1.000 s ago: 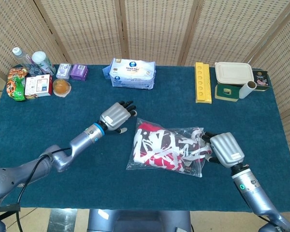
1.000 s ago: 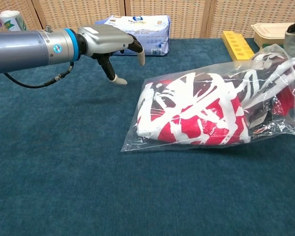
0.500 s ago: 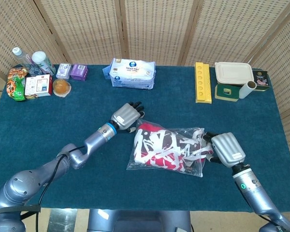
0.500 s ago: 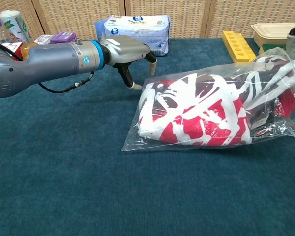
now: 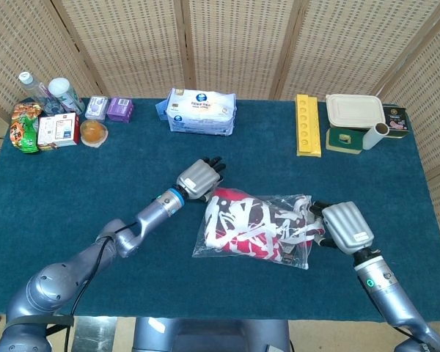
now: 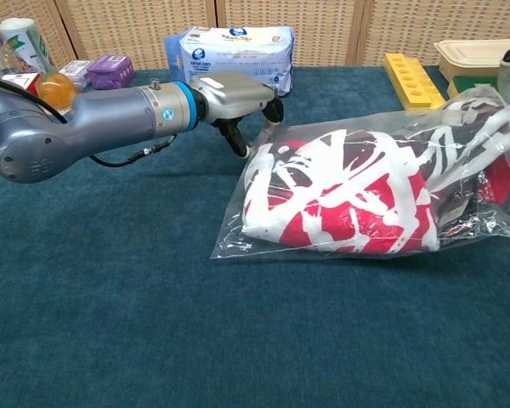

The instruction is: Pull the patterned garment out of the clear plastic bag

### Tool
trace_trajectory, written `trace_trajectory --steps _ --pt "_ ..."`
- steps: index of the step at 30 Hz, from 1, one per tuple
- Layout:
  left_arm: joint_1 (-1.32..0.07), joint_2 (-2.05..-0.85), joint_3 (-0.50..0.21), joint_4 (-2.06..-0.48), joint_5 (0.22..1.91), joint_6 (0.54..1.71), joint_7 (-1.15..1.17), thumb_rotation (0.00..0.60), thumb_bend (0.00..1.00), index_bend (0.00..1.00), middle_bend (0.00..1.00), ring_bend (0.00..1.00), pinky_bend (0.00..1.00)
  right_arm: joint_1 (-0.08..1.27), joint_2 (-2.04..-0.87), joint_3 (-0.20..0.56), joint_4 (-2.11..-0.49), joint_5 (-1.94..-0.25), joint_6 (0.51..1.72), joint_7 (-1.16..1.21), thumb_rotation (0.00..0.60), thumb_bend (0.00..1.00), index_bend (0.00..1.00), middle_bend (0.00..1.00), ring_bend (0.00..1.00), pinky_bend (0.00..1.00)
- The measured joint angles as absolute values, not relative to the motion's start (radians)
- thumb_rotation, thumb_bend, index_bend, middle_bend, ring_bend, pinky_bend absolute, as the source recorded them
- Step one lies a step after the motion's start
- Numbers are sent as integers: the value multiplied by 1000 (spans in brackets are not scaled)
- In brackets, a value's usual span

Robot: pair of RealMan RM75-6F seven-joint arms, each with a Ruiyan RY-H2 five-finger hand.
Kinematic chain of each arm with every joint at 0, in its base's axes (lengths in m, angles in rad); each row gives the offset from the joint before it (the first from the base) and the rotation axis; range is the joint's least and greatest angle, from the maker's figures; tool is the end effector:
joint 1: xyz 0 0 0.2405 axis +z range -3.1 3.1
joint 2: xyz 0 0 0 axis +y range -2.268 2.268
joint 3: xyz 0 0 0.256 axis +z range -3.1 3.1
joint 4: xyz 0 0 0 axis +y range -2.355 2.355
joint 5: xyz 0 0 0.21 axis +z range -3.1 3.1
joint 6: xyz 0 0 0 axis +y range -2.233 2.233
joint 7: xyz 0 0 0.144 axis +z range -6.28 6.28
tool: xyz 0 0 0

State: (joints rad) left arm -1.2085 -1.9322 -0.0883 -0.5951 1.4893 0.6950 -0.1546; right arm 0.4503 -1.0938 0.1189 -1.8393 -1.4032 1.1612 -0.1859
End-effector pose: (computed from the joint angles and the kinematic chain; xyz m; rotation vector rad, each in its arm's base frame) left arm -0.0537 0.4432 -0.0995 -2.2335 -0.4825 -0.8692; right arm -0.1969 -0.2736 0.1164 1.7510 -0.8758 0.9950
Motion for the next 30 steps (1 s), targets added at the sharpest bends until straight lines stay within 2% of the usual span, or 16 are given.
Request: trace_trajectory --steps 8,14,23,30 --pt "-1214 -1968 -73 -533 1514 711 -216 600 457 633 248 155 292 450 -1088 120 -1840 -1400 1158 -173 600 474 677 514 685 705" --pt "-1192 -1944 -53 -547 1533 744 -258 600 467 640 253 157 293 444 -1081 118 -1843 -1414 1171 -150 600 474 680 517 686 706" --pt "-1126 -1840 -23 -647 1552 821 -280 600 468 639 276 171 293 438 -1065 125 -1850 -1436 1190 -122 600 474 679 516 687 706" --pt "-1040 -1691 1 -825 1556 896 -274 600 470 639 407 254 311 432 -1057 125 -1860 -1451 1204 -114 600 474 680 517 690 706"
